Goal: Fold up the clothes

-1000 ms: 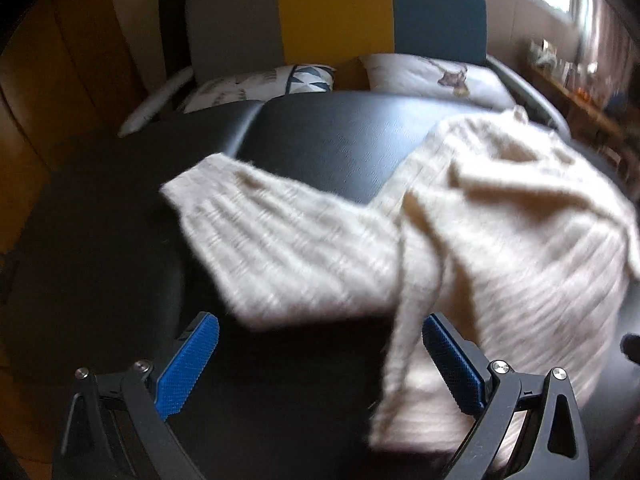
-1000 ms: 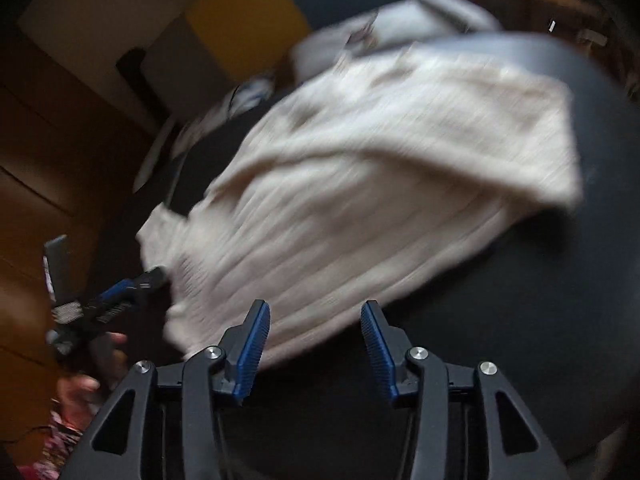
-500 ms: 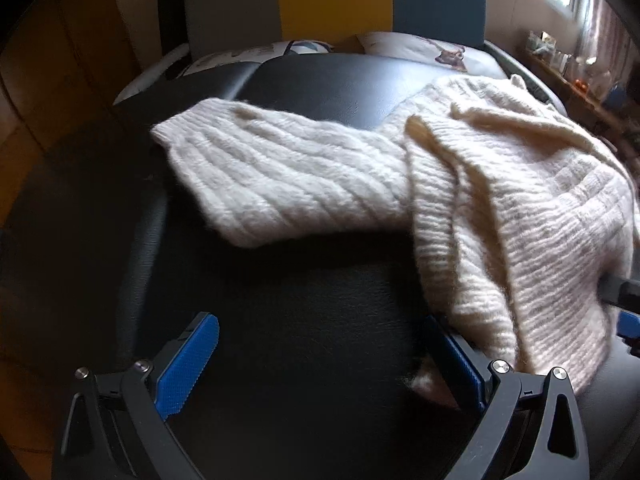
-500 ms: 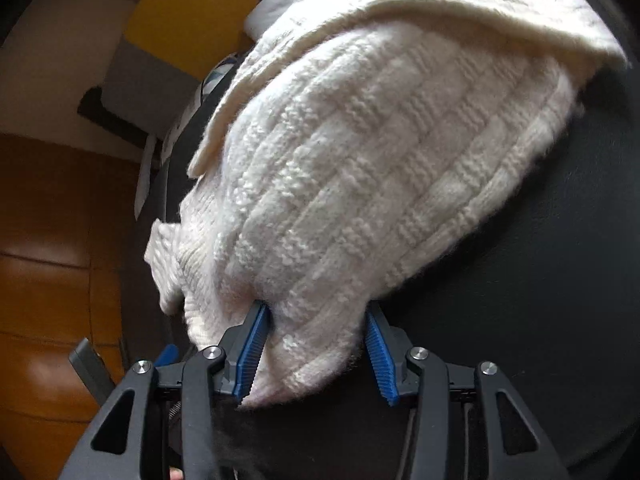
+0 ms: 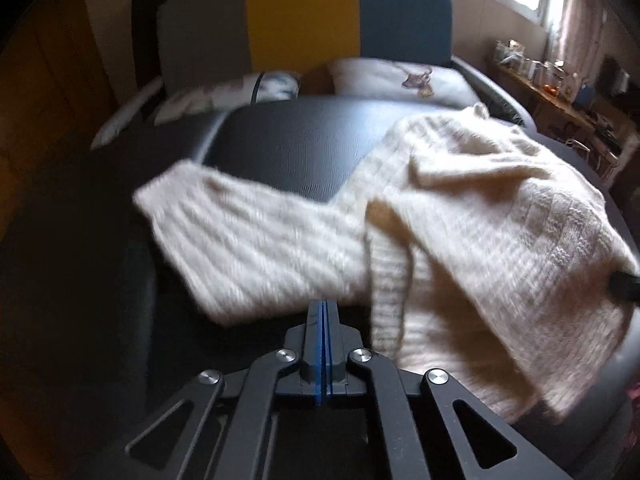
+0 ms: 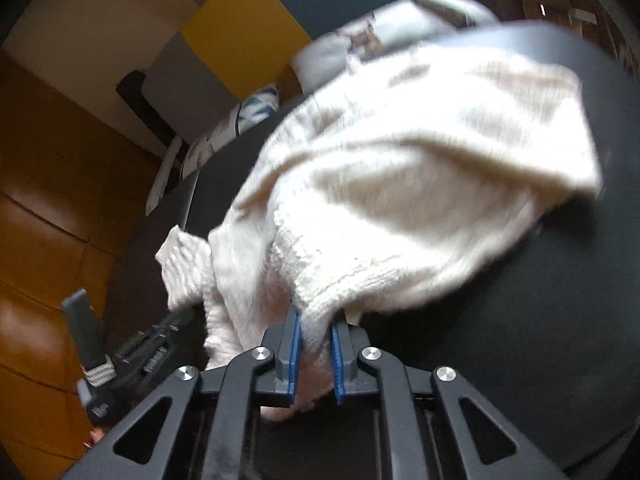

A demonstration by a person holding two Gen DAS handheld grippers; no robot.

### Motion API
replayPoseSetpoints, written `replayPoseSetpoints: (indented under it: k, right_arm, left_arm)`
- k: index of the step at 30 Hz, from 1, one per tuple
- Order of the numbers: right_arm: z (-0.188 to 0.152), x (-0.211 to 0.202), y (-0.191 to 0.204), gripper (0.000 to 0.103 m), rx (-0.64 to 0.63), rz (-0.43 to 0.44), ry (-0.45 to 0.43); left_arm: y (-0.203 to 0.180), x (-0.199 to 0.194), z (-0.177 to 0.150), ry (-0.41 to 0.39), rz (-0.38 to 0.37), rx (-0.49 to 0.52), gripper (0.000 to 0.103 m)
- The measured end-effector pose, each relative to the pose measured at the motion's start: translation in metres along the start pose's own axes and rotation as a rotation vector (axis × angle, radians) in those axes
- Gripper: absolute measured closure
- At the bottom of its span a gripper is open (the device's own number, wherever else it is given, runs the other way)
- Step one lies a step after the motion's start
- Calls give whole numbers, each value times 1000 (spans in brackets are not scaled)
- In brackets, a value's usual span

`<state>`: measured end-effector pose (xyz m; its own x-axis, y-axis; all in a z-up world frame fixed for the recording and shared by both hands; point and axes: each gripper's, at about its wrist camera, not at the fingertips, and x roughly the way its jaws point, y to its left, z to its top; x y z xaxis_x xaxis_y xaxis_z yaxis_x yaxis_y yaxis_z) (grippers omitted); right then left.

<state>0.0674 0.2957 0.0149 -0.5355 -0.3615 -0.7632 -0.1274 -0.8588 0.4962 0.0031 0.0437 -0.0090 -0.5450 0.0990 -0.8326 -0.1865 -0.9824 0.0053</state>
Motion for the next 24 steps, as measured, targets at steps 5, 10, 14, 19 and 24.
replayPoseSetpoints:
  k: [5, 10, 14, 19, 24]
  right_arm:
    - [6, -14, 2, 92, -9, -7, -33]
    - [2, -12, -4, 92, 25, 9, -41]
    - [-3, -6, -13, 92, 75, 32, -34]
    - [-7, -5, -12, 92, 73, 33, -29]
    - [-6, -4, -11, 92, 67, 30, -29]
  left_arm:
    - [-6, 9, -12, 36, 5, 20, 20]
    - [-5, 5, -25, 22, -93, -14, 4]
    - [-5, 10, -29, 43, -135, -28, 0]
    - [-11, 20, -31, 45, -197, -63, 45]
    - [-34, 19, -26, 46, -194, 60, 93]
